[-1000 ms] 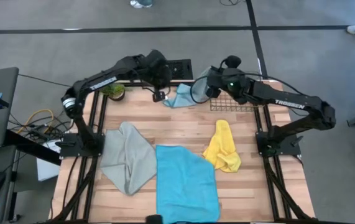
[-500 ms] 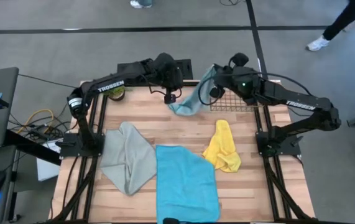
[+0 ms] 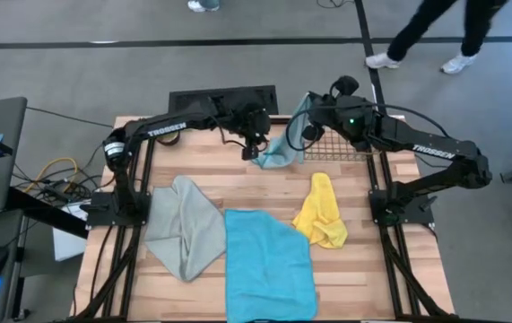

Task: Fold microfiber towels
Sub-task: Fold the light blue microfiber cloth

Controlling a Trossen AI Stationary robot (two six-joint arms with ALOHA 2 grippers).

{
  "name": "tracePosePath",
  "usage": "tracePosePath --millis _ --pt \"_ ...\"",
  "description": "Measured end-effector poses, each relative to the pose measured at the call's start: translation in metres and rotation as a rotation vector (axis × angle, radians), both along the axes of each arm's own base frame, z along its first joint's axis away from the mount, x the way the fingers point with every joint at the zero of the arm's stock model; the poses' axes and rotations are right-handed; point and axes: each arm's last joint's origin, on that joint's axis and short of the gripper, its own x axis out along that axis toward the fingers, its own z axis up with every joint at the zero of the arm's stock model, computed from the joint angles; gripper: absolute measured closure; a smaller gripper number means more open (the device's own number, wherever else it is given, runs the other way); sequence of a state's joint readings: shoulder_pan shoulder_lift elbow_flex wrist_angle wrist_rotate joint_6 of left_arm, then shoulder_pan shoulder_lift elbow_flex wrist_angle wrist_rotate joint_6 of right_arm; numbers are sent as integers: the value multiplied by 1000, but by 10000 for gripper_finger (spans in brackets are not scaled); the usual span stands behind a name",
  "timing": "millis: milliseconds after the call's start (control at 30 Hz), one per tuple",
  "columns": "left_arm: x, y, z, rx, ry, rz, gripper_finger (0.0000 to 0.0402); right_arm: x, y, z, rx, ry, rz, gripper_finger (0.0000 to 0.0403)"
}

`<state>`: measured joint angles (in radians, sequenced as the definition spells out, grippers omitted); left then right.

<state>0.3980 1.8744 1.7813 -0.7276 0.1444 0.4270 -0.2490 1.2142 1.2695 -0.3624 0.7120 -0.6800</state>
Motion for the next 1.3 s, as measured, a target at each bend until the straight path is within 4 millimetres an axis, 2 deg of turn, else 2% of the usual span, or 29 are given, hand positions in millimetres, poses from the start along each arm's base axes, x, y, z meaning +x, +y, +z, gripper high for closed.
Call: tracePosePath --millis 367,533,733,967,1100,1300 --pt "31 12 -82 -45 209 -16 280 0 -1 0 -4 -1 -9 400" --pt "39 17 -95 -75 183 6 280 -2 0 2 -10 -5 -23 400" --pt "36 20 -95 -100 189 32 280 -6 1 5 -17 -14 -20 400" --pt "11 20 -91 -261 330 44 280 -14 3 11 -23 -40 -20 400" --pt "1 18 -65 -309 248 -10 281 -16 3 12 -24 -44 -20 400" --pt "-21 23 -33 -239 227 72 281 -16 4 12 -18 -44 -21 400"
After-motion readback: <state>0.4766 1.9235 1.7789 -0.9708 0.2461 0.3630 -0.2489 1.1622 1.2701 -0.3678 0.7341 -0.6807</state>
